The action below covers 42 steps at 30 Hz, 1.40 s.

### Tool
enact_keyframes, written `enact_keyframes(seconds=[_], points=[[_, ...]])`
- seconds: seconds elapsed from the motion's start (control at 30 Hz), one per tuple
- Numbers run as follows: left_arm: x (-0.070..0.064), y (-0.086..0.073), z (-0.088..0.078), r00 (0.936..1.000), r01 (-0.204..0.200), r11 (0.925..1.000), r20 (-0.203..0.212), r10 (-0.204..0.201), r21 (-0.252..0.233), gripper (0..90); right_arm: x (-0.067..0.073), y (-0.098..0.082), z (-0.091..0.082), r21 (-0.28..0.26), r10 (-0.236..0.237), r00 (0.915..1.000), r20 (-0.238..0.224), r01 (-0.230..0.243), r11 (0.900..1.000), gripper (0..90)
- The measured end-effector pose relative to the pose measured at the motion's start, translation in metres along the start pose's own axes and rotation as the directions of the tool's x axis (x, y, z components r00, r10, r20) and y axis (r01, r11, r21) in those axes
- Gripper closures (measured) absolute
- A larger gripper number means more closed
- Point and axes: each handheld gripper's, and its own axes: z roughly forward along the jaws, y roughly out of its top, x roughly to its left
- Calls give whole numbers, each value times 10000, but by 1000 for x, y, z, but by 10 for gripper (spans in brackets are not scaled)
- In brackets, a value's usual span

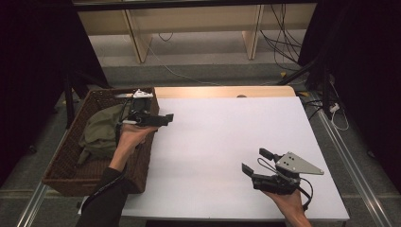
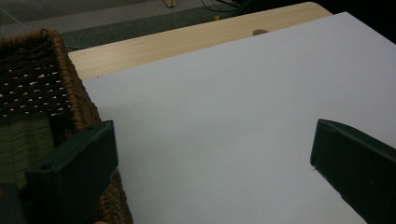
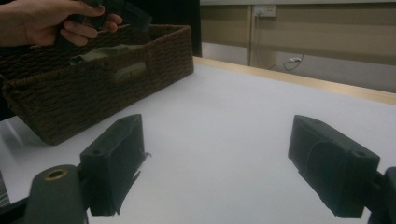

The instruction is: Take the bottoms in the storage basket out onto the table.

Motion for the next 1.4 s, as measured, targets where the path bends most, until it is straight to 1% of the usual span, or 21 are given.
enact_keyframes(seconds=[0.07, 0.13, 0.2, 0.27, 0.43, 0.53, 0.63, 0.7, 0.77, 0.97, 1.17, 1.23, 1.4], points=[[5, 1, -2, 9999, 137, 9999, -26, -137, -87, 5, 0, 0, -1, 15, 3, 10000, 15, -3, 10000, 195], [10, 2, -4, 9997, 207, 9994, -102, -209, -276, 5, 0, 0, -1, 13, 11, 10000, 38, -11, 10000, 195], [17, 2, -6, 9991, 357, 9986, -228, -366, -396, 5, 0, 0, -1, 25, 1, 10000, 29, -1, 10000, 195], [24, 1, -7, 9982, 466, 9982, -371, -480, -378, 5, 0, 0, -1, 46, -63, 10000, 23, 63, 10000, 194], [38, -1, -9, 9954, 716, 9968, -608, -736, -345, 5, 0, 0, 0, 64, 1, 10000, 9, -2, 10000, 194], [44, -3, -10, 9939, 705, 9972, -827, -723, -248, 5, 0, 0, 0, 26, -45, 10000, 0, 45, 10000, 194], [48, -5, -10, 9929, 795, 9967, -876, -808, -184, 5, 0, 0, -1, 56, -65, 10000, 1, 65, 10000, 194], [50, -6, -10, 9920, 706, 9975, -1045, -707, -48, 5, 0, 0, -1, 4, -64, 10000, -5, 64, 10000, 194], [53, -7, -10, 9909, 727, 9973, -1134, -720, 27, 5, 0, 0, -1, 6, -71, 10000, -6, 71, 10000, 194], [61, -9, -13, 9878, 873, 9961, -1302, -854, 88, 5, 0, 0, -1, 27, -95, 10000, 1, 95, 10000, 194], [70, -12, -16, 9857, 910, 9955, -1447, -862, 273, 5, 1, 0, -2, 27, -110, 9999, -11, 110, 9999, 194], [72, -13, -17, 9855, 861, 9956, -1496, -796, 371, 5, 1, 0, -1, -10, -83, 10000, -31, 83, 10000, 194], [81, -16, -20, 9838, 900, 9938, -1611, -786, 647, 5, 1, 0, -1, -6, -92, 10000, -33, 92, 10000, 194]])
